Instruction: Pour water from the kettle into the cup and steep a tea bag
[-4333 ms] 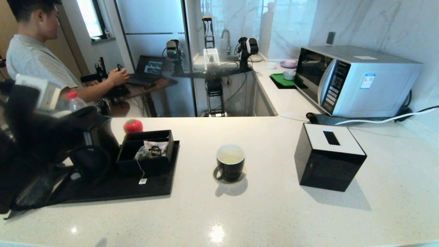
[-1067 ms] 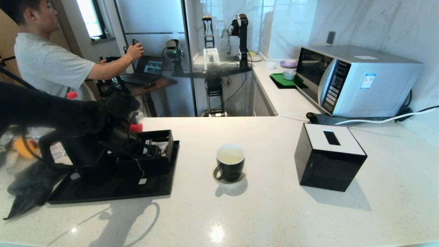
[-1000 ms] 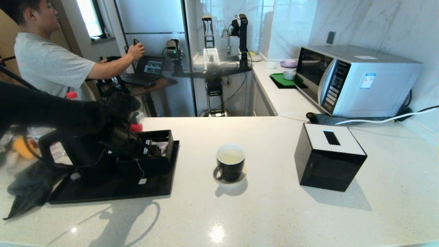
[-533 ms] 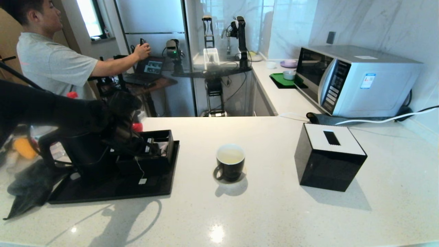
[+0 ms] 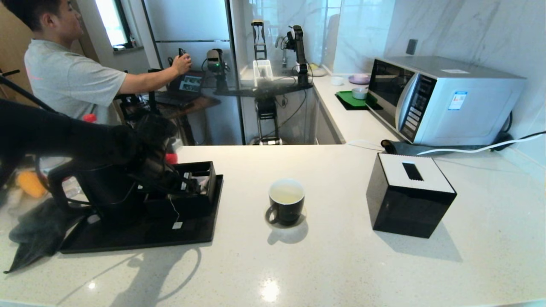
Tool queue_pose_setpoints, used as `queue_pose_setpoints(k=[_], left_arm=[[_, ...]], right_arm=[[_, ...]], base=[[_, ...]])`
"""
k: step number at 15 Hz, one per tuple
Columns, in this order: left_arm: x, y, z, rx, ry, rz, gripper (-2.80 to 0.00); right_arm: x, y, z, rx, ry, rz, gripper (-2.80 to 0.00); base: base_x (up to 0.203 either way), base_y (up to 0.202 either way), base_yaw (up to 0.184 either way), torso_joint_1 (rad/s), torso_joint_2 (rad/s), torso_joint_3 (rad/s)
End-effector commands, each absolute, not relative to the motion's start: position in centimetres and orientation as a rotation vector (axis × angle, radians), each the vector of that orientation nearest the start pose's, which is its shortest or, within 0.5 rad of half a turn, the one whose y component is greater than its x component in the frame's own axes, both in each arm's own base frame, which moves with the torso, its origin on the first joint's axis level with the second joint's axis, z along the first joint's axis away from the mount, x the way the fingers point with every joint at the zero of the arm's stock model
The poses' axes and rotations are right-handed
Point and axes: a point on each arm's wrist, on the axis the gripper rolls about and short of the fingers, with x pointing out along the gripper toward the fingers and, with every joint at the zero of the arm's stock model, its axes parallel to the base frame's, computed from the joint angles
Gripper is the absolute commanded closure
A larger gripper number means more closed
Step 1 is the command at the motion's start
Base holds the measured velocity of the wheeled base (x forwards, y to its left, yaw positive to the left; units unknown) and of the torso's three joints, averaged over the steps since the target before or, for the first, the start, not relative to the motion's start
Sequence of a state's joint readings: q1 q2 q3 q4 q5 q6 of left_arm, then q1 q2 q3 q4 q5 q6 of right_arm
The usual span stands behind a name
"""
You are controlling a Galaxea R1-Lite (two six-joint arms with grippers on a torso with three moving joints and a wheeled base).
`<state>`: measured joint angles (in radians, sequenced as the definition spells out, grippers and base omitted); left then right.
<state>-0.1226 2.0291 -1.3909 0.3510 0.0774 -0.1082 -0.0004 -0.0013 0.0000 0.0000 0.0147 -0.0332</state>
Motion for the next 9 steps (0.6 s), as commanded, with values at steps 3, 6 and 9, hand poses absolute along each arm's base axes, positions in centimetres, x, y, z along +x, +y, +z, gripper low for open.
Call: queue_pose_setpoints(k=[3, 6, 9], left_arm=[[37.20, -4.41, 13.95, -0.004, 0.987, 0.015, 0.00], [37.20, -4.41, 13.97, -0.006, 0.986, 0.014, 0.00], [37.20, -4.41, 13.97, -0.006, 0.986, 0.014, 0.00]], right_arm=[[-2.28, 0.04, 7.55, -0.034, 0.000, 0.015, 0.00], [-2.28, 0.03, 7.55, -0.034, 0.000, 0.015, 0.00], [-2.28, 0.03, 7.55, -0.034, 0.000, 0.015, 0.00]], base=[[0.000, 0.000, 0.000, 0.000, 0.00, 0.000], [0.000, 0.000, 0.000, 0.000, 0.00, 0.000], [0.000, 0.000, 0.000, 0.000, 0.00, 0.000]])
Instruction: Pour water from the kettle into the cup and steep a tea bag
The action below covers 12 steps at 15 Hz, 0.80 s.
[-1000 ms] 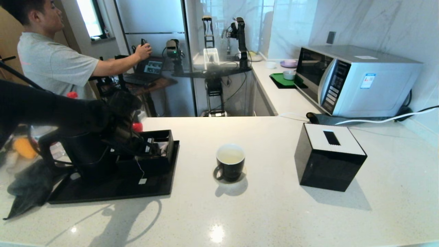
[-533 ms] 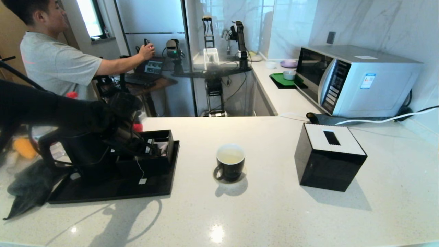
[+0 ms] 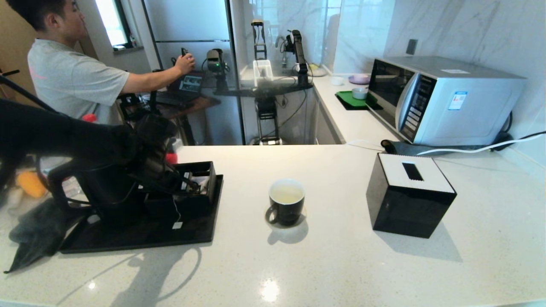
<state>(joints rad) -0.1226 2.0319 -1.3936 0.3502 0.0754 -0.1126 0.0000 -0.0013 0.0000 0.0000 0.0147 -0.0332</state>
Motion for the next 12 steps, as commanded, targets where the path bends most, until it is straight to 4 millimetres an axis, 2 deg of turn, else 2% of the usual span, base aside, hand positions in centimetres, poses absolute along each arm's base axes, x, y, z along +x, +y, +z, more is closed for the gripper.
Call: queue_pose_setpoints(k=[1, 6, 12], left_arm=[[37.2, -4.4, 14.0, -0.006, 0.985, 0.014, 0.00], [37.0, -4.4, 14.4, -0.006, 0.978, 0.011, 0.00], [35.2, -4.3, 17.4, -0.055, 0.910, -0.076, 0.00]], right_arm=[[-2.3, 0.0, 7.5, -0.034, 0.000, 0.015, 0.00], [-2.3, 0.0, 7.5, -0.034, 0.000, 0.015, 0.00], [-2.3, 0.0, 7.5, -0.034, 0.000, 0.015, 0.00]], base=[[0.000, 0.000, 0.000, 0.000, 0.00, 0.000], [0.000, 0.000, 0.000, 0.000, 0.00, 0.000], [0.000, 0.000, 0.000, 0.000, 0.00, 0.000]])
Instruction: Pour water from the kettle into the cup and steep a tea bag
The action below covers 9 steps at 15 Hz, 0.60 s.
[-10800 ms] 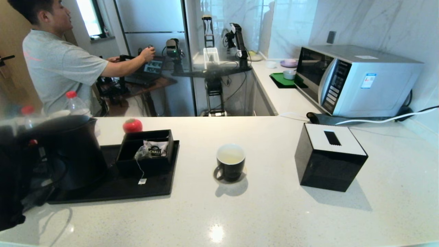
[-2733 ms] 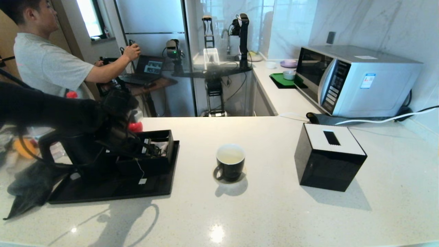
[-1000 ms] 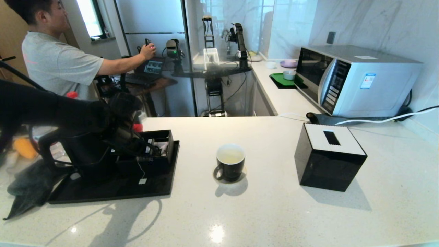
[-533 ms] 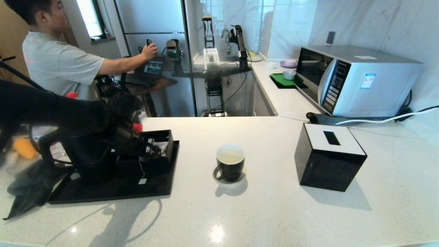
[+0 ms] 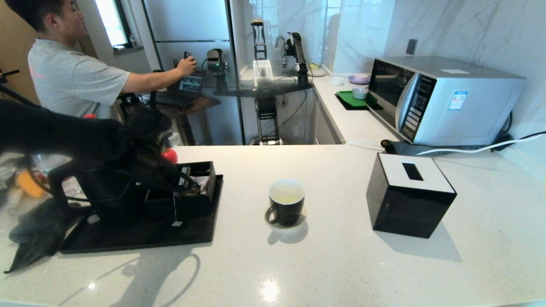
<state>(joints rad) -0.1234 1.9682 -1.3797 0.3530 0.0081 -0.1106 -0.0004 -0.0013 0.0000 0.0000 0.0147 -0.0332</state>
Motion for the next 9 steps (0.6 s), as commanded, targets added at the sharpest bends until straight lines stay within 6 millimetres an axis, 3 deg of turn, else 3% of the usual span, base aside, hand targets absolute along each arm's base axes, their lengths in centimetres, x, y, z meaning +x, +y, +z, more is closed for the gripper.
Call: queue_pose_setpoints(k=[1, 9], left_arm=[[34.8, -4.3, 17.9, -0.064, 0.899, -0.091, 0.00], [29.4, -4.2, 23.4, -0.065, 0.747, -0.137, 0.00]], right_arm=[[-2.3, 0.0, 7.5, -0.034, 0.000, 0.015, 0.00], [-2.3, 0.0, 7.5, -0.034, 0.000, 0.015, 0.00]], base=[[0.000, 0.000, 0.000, 0.000, 0.00, 0.000], [0.000, 0.000, 0.000, 0.000, 0.00, 0.000]])
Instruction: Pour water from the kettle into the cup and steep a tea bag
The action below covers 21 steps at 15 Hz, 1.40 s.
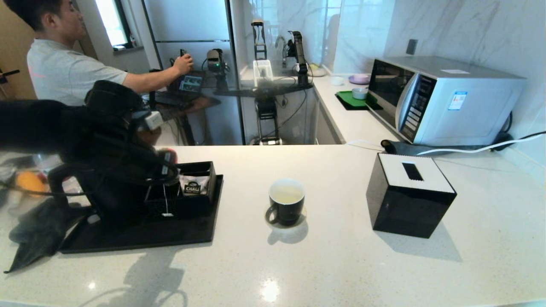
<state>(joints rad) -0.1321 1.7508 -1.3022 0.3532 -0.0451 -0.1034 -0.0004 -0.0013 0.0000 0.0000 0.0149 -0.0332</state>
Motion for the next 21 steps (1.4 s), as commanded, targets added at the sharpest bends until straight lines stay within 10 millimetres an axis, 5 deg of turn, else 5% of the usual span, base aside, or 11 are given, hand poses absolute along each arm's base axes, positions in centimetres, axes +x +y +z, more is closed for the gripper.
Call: queue_pose_setpoints(k=[1, 11, 16, 21], left_arm=[[28.6, -4.3, 24.1, -0.065, 0.723, -0.147, 0.00], [23.2, -6.2, 28.9, -0.056, 0.548, -0.266, 0.00], [22.5, -6.7, 29.4, -0.050, 0.530, -0.297, 0.00], [21.4, -9.5, 29.4, -0.017, 0.535, -0.418, 0.00]], right_arm=[[-2.3, 0.0, 7.5, -0.033, 0.000, 0.014, 0.00], [-2.3, 0.0, 7.5, -0.034, 0.000, 0.015, 0.00], [-2.3, 0.0, 7.5, -0.034, 0.000, 0.015, 0.00], [-2.3, 0.0, 7.5, -0.034, 0.000, 0.014, 0.00]], base=[[0.000, 0.000, 0.000, 0.000, 0.00, 0.000], [0.000, 0.000, 0.000, 0.000, 0.00, 0.000], [0.000, 0.000, 0.000, 0.000, 0.00, 0.000], [0.000, 0.000, 0.000, 0.000, 0.00, 0.000]])
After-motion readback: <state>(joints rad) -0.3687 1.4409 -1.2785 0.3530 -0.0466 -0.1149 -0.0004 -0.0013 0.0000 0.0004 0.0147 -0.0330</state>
